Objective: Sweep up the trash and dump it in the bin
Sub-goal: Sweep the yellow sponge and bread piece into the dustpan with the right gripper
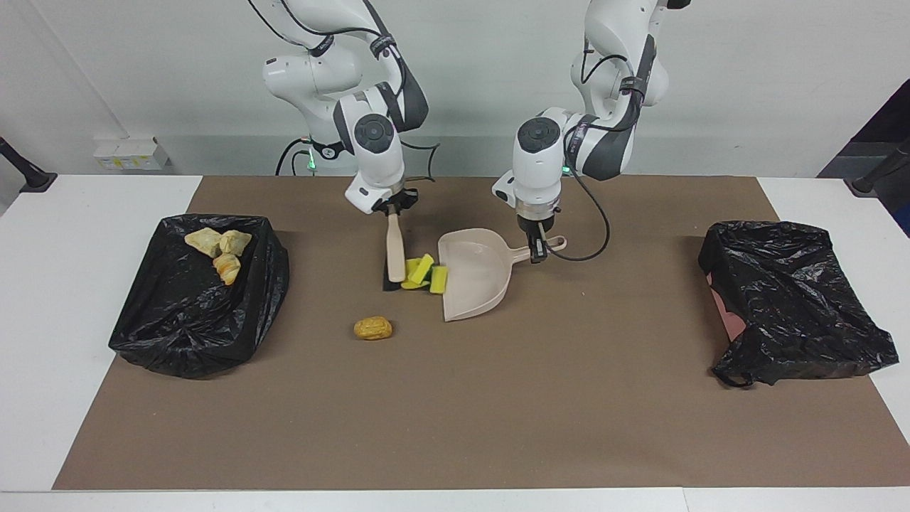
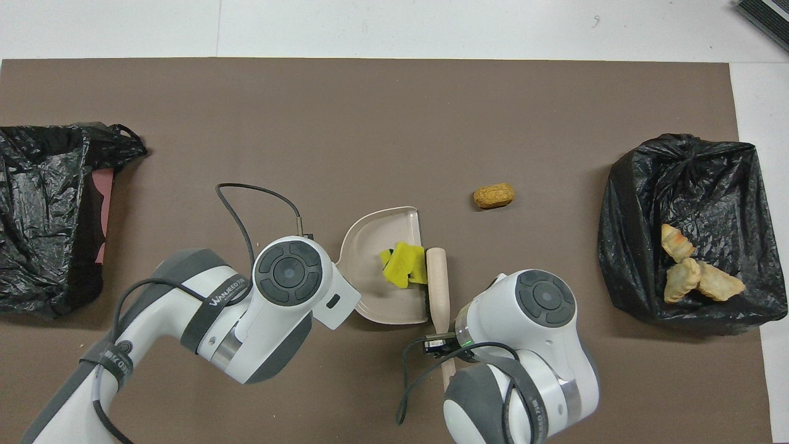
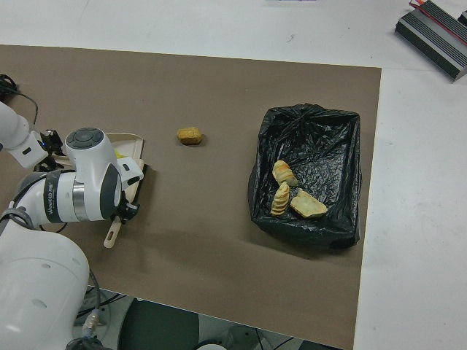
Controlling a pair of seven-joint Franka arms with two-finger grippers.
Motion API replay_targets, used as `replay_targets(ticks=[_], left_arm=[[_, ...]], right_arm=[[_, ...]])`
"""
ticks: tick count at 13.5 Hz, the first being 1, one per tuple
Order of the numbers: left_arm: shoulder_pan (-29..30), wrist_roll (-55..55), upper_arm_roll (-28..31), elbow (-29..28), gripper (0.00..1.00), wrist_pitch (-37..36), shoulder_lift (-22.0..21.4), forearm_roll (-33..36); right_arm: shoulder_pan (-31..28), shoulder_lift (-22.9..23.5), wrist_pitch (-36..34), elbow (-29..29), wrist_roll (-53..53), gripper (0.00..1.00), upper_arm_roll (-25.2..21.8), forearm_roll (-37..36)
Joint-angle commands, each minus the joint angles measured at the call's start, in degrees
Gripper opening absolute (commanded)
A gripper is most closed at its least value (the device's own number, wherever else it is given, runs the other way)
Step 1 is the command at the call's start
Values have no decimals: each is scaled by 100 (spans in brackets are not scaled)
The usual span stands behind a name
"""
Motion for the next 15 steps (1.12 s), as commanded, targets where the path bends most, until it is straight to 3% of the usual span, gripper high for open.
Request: replay_targets(ticks=[1, 3, 5, 8, 12, 15], left_arm=[[50, 81, 29, -234, 0, 453, -115, 53], [103, 72, 38, -234, 0, 498, -107, 44], [322, 72, 30, -216, 0, 620, -45, -17], [541, 159, 38, -15, 0, 595, 112, -395], [569, 116, 38, 1064, 0, -711, 526, -536], [472, 20, 47, 1208, 0, -1145, 535, -527]], right_arm=[[10, 288, -15, 517, -120, 0, 17, 246], [1, 140, -582, 843, 63, 0, -27, 80], [-95, -106, -1260, 1107, 335, 0, -53, -873], [-340, 7, -1738, 1485, 478, 0, -53, -2123], [-1315, 753, -1641, 2160, -480, 0, -45, -3330], [-1660, 1263, -1554, 2575, -1069, 0, -45, -3760]])
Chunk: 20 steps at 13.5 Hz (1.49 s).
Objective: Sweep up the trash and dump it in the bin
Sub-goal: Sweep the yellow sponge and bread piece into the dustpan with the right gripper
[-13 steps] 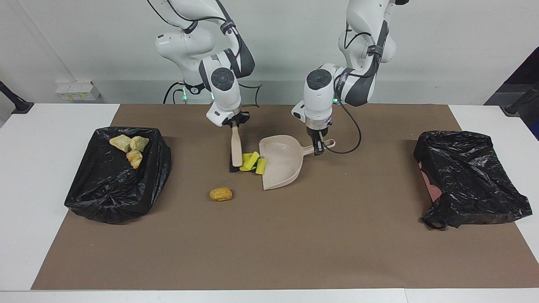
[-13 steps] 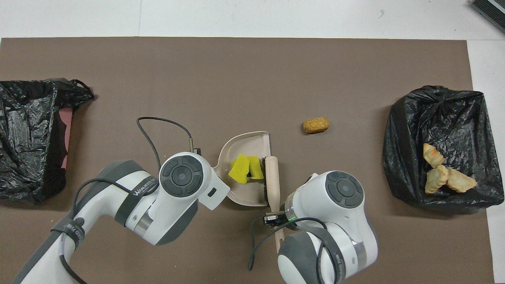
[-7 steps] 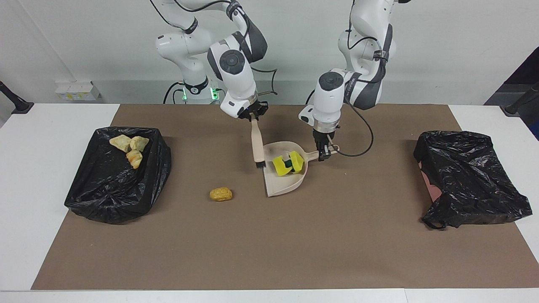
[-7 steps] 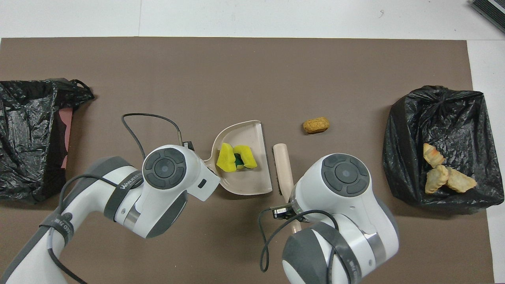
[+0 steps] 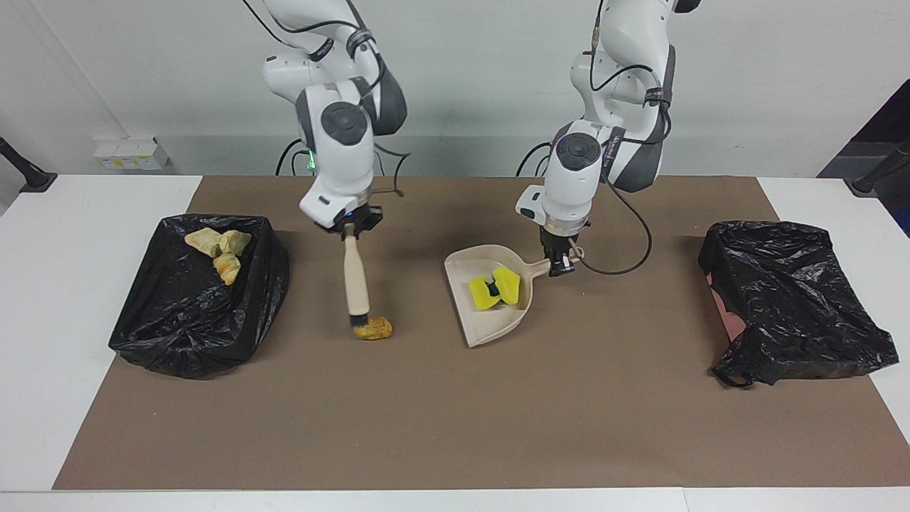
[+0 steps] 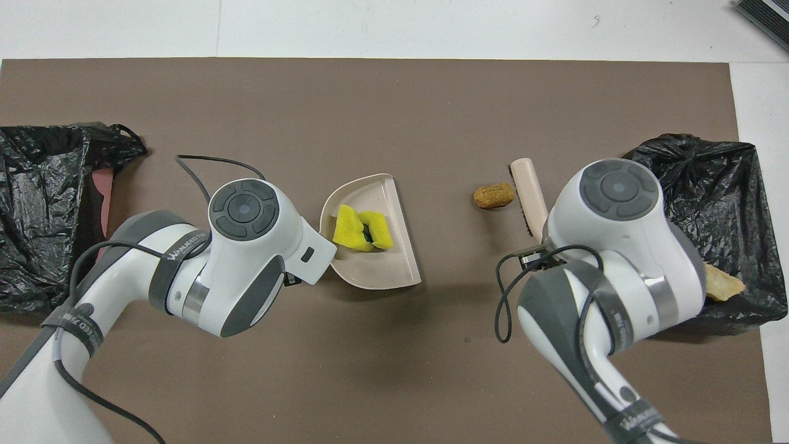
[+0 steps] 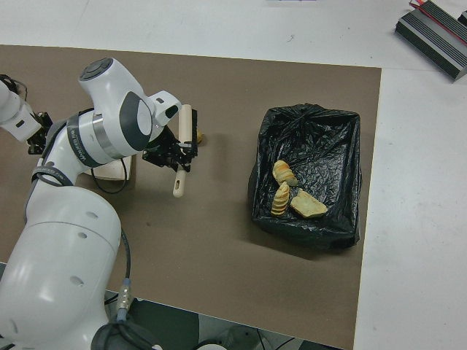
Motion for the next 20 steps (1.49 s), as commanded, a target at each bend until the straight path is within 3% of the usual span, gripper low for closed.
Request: replay_targets(ticks=[1, 4, 7, 12, 14, 17, 20], left_arm=[[-112, -37, 9, 219, 0, -401, 79, -72], [-226, -265, 9, -8, 0, -289, -18, -28], [-227, -257, 9, -342, 0, 106, -150, -28], [-218, -117, 9, -632, 0, 467, -255, -20], [-192, -90, 9, -1062, 0, 1027, -413, -20], [-130, -54, 0, -1284, 0, 1574, -396, -28], [230, 391, -18, -1021, 0, 1637, -186, -159]], right_arm=[[-94, 581, 65, 351, -243, 0, 70, -483], [20, 608, 153, -35, -287, 0, 114, -397], [397, 661, 661, -369, -296, 0, 123, 137], [933, 758, 1155, -370, -304, 0, 131, 2410], [1180, 749, 1217, -283, -217, 0, 131, 3021], [1172, 460, 737, -151, 20, 0, 70, 2839], [1102, -32, 191, -133, 896, 0, 70, 2162]])
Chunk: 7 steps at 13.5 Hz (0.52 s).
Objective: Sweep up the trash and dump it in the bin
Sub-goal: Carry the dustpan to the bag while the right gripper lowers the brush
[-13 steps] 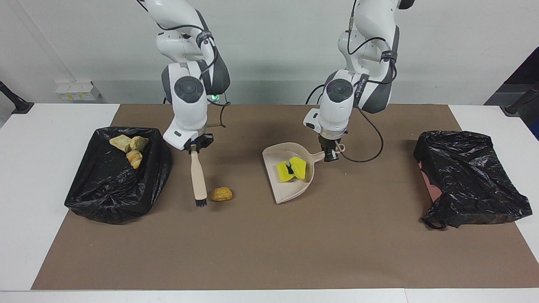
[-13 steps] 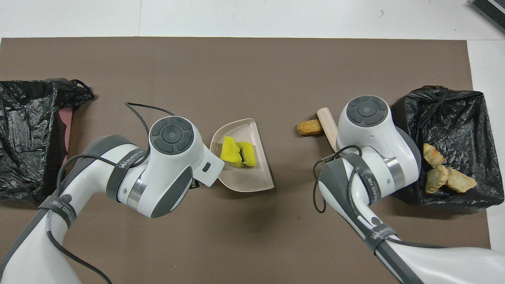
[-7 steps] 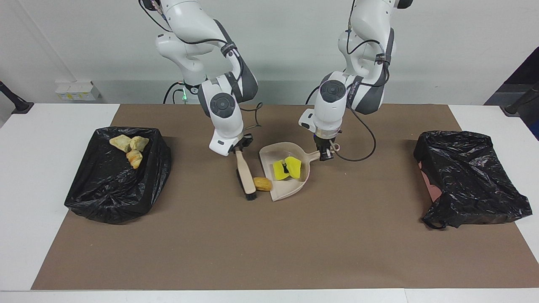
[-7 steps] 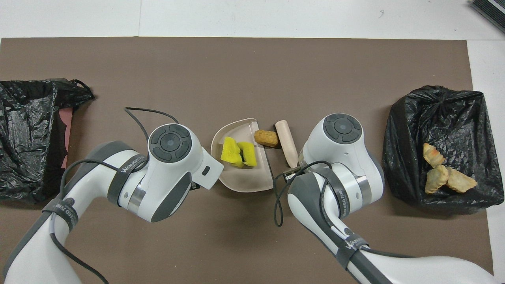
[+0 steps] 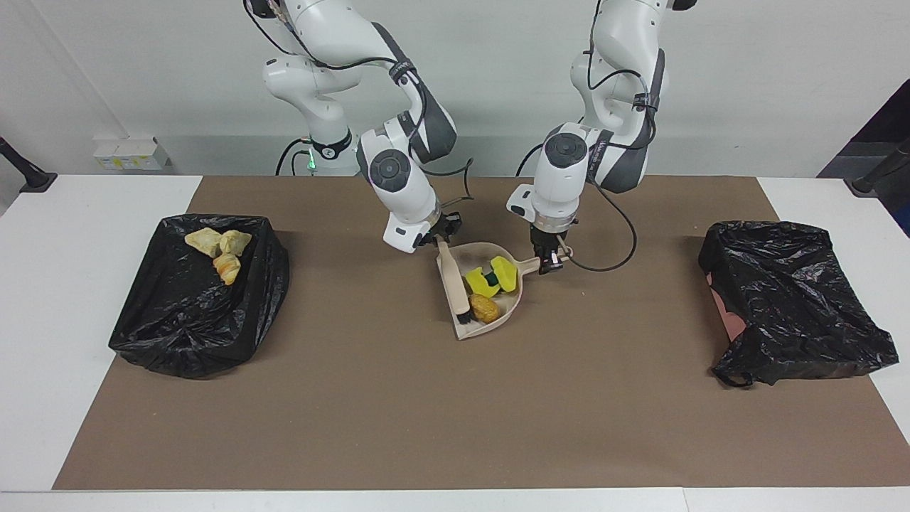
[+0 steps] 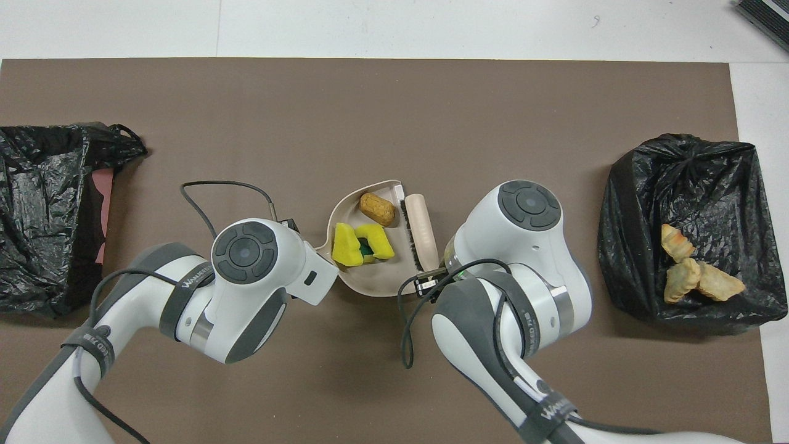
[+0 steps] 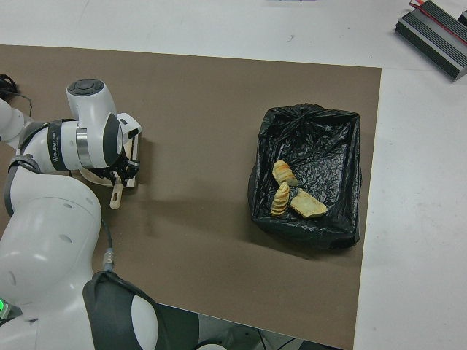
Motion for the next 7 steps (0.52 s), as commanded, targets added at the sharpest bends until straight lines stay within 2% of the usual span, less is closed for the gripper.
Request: replay_targets(ticks=[1, 2, 4, 7], left_arm=[[314, 614, -2, 130, 0, 116, 98, -390], [463, 929, -2, 209, 0, 46, 98, -584], [797, 1502, -2, 586, 0, -575, 107, -770], [1315, 2135, -2, 1167, 0, -1412, 125, -779]], right_arm=[[-63, -540, -496, -47, 916, 0, 30, -249], [-54, -698, -672, -56, 1337, 0, 48, -266], [121, -962, -963, -204, 1919, 0, 92, -354], [639, -1314, -735, -653, 2403, 0, 92, -214]])
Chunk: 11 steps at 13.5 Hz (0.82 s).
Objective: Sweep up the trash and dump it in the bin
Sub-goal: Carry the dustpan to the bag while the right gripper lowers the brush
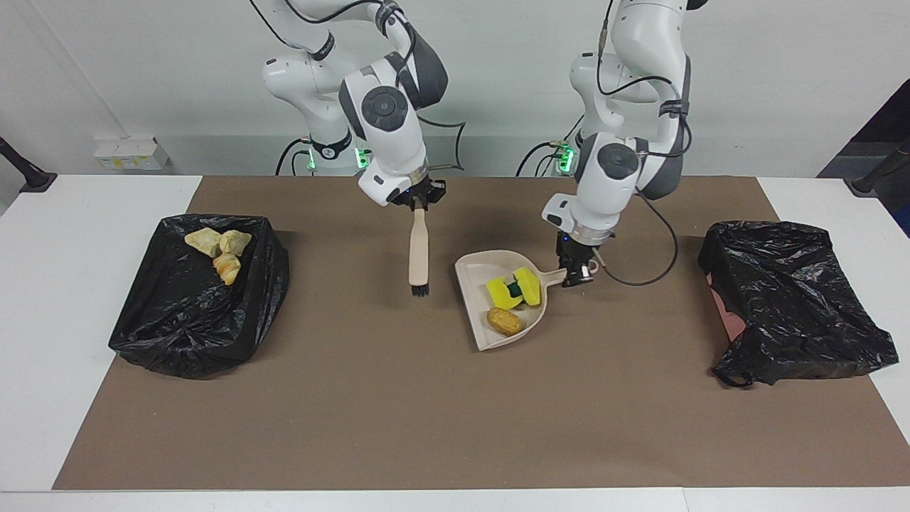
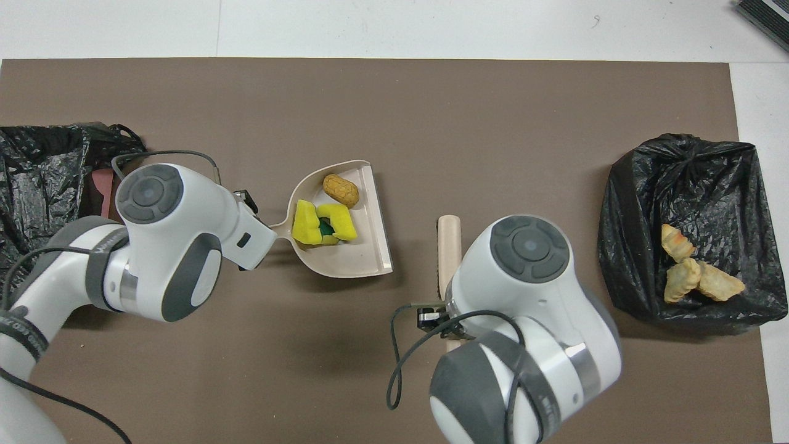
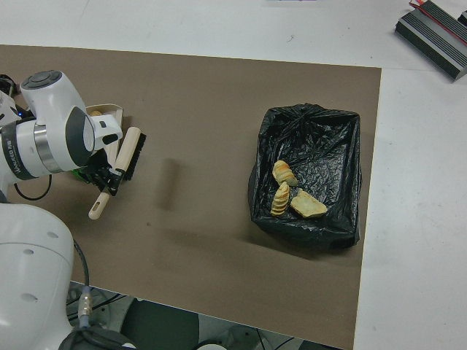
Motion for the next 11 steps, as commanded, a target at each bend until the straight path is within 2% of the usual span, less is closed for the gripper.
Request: replay_targets(ticks=[1, 3, 6, 8, 11], left_arm=[[442, 633, -47, 551, 0, -677, 45, -133], [793, 1107, -47, 911, 0, -1125, 45, -142], [1400, 1565, -47, 1421, 0, -1680, 45, -142], [1873, 2065, -47, 1554, 0, -1734, 54, -264], [2761, 3024, -21, 1555, 0, -1725, 54, -230]], right_arm=[[369, -343, 218, -487, 413, 0, 38, 53], [809, -142, 733, -724, 554, 0, 30, 132], [1099, -45, 947, -926, 554, 0, 38, 298], [1162, 69, 1305, -1181, 572, 0, 38, 308], [1276, 201, 1632, -1305, 607, 6, 38, 317]])
